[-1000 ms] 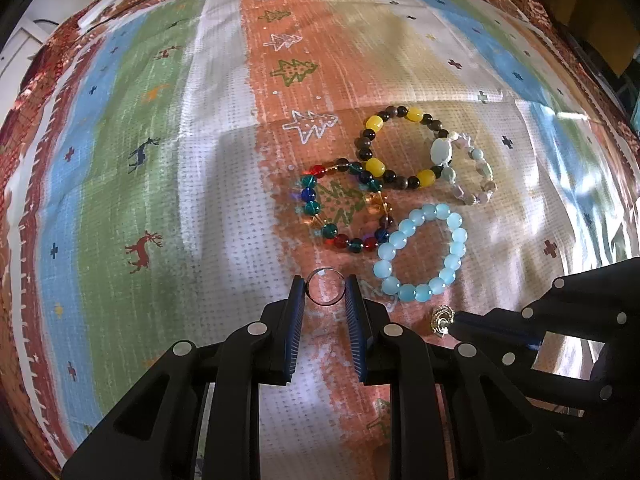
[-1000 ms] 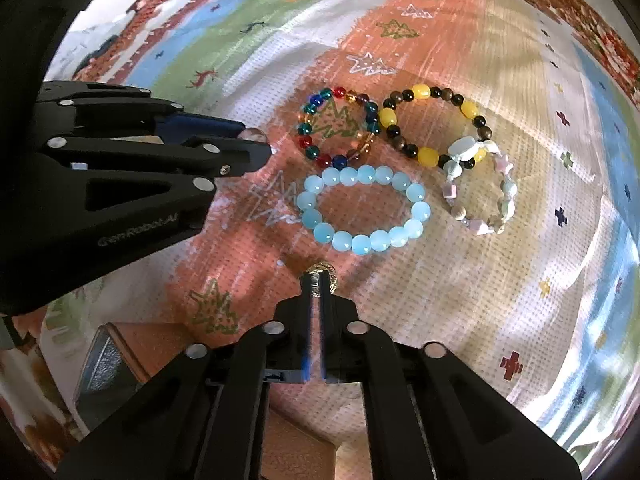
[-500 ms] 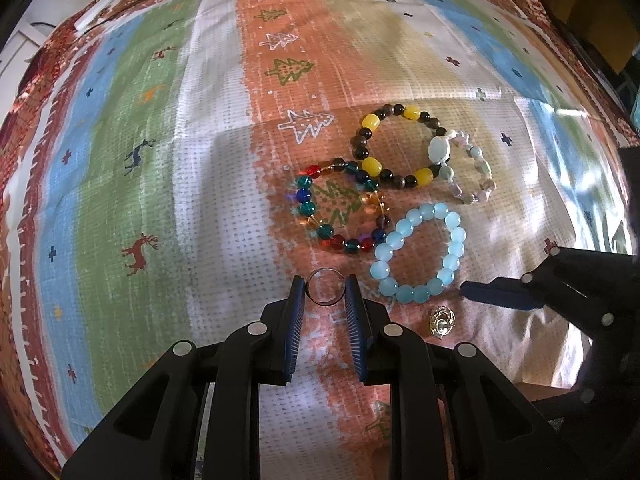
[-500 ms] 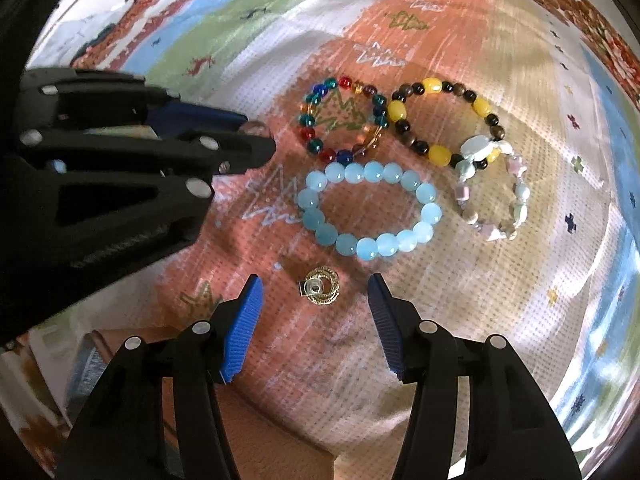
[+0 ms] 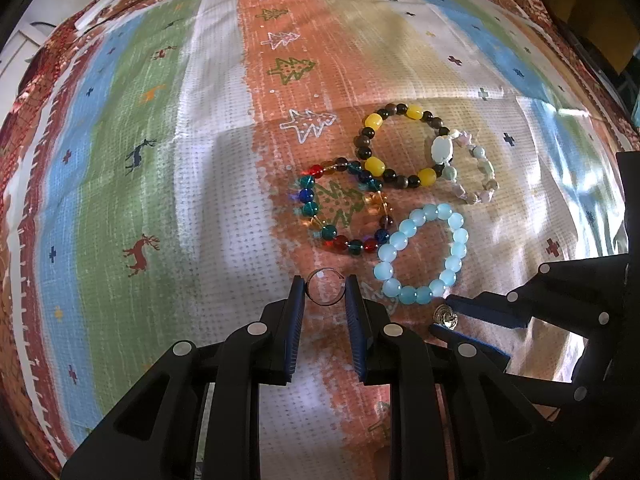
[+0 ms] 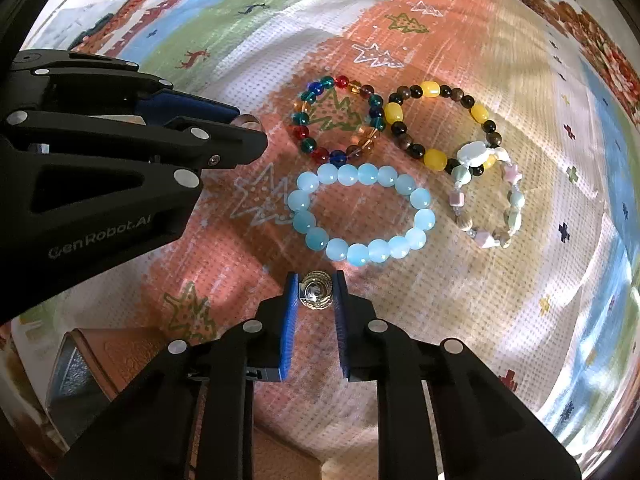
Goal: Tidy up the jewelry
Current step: 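Grasp the silver ring with left tool while right tool grasps the gold pendant, then carry ring and pendant over the tin and release both into it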
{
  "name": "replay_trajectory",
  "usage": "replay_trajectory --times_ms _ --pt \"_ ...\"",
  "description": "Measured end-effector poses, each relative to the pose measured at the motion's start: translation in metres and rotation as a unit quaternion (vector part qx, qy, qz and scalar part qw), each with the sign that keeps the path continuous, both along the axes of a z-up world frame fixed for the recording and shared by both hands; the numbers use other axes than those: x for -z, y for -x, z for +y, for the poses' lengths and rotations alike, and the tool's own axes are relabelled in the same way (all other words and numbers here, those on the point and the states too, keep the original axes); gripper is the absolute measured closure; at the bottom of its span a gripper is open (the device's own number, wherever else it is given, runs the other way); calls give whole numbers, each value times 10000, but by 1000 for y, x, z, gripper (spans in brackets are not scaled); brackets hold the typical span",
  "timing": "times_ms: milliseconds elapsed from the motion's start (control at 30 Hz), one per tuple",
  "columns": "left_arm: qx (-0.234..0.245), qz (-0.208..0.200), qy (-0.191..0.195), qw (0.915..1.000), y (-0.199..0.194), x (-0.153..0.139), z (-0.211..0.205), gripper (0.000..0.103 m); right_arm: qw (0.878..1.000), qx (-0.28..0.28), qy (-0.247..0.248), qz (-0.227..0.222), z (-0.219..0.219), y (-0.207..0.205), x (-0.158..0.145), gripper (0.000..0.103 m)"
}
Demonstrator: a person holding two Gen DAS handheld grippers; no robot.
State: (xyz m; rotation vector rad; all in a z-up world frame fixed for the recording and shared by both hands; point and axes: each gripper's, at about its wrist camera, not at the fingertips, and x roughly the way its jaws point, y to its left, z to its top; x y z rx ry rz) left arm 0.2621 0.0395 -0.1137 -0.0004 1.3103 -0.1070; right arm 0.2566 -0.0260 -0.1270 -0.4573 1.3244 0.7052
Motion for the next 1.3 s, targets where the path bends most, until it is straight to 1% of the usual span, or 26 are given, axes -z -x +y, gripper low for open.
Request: replay_trajectory --times_ms 267,500,700,933,1100,1200,1300 --pt "-21 -66 58 10000 3 -5 1 83 10000 -14 -63 -24 -9 5 -4 85" --pt "-38 -189 149 9997 14 -17 0 83 9994 153 -258 -159 -24 6 -24 86" --pt "-45 -384 263 9989 26 -34 -4 83 9960 522 -575 -451 -50 16 -51 86" --pt "-57 -595 387 9975 41 -51 -9 83 9888 945 -856 -776 -74 26 -73 86" --pt "-108 -749 495 9959 54 -61 -6 83 9848 1005 -911 -1089 -85 44 -85 86" --pt "-94 -867 615 9943 65 -70 -5 83 9833 987 -1019 -1144 -90 57 -91 86" --pt "-70 -970 654 9931 75 -75 -7 83 9809 924 -998 -1394 -91 68 -97 86"
